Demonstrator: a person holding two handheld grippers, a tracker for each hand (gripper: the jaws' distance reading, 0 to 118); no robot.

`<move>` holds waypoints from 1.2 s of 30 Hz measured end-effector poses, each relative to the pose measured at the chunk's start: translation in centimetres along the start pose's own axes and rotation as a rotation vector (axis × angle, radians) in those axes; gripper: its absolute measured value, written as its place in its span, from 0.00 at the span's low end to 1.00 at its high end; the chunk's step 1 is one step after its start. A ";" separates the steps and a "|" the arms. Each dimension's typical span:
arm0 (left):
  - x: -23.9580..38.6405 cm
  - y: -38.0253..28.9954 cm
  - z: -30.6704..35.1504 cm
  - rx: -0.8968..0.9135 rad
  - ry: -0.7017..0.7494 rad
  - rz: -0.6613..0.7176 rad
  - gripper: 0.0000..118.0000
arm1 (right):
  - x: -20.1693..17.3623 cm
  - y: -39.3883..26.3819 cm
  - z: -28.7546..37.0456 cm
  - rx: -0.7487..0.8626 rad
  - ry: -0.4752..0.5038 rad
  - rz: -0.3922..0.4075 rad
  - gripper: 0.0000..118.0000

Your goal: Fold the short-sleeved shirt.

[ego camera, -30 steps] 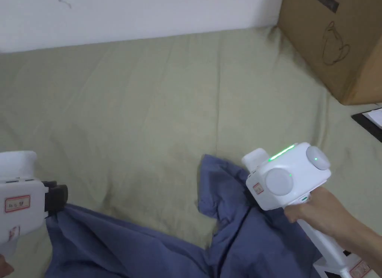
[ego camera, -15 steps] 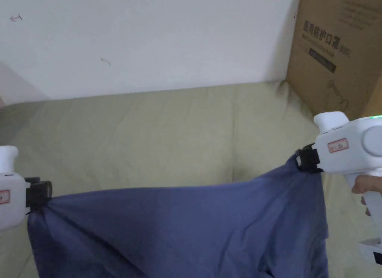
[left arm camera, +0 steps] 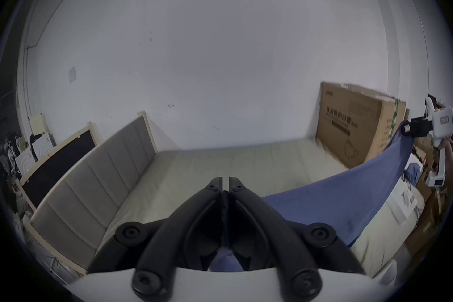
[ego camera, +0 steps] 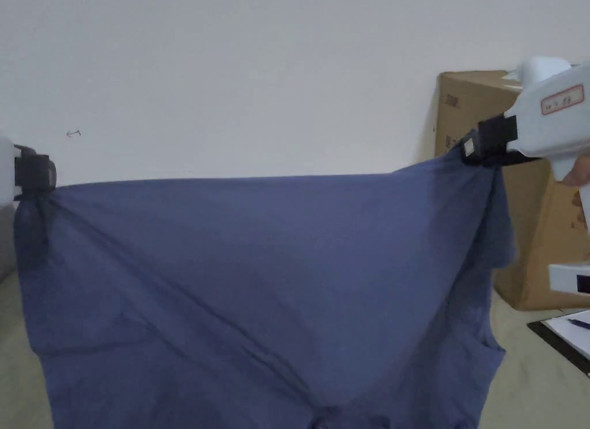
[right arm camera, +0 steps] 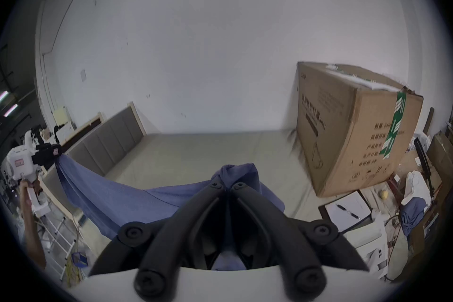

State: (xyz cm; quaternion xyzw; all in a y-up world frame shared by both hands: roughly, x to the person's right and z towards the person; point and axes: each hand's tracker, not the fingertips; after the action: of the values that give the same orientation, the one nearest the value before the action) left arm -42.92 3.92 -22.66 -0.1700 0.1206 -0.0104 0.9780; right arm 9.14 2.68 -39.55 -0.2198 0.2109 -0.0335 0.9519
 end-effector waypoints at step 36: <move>-2.6 10.8 -21.2 0.076 0.144 0.023 0.01 | -1.7 14.1 -14.0 0.035 -0.015 -0.018 0.00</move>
State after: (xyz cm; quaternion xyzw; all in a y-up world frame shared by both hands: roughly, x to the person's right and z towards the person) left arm -50.73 7.27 -45.03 -0.1302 0.1919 -0.0159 0.9726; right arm 1.37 9.99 -56.36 -0.2052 0.2013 -0.0442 0.9568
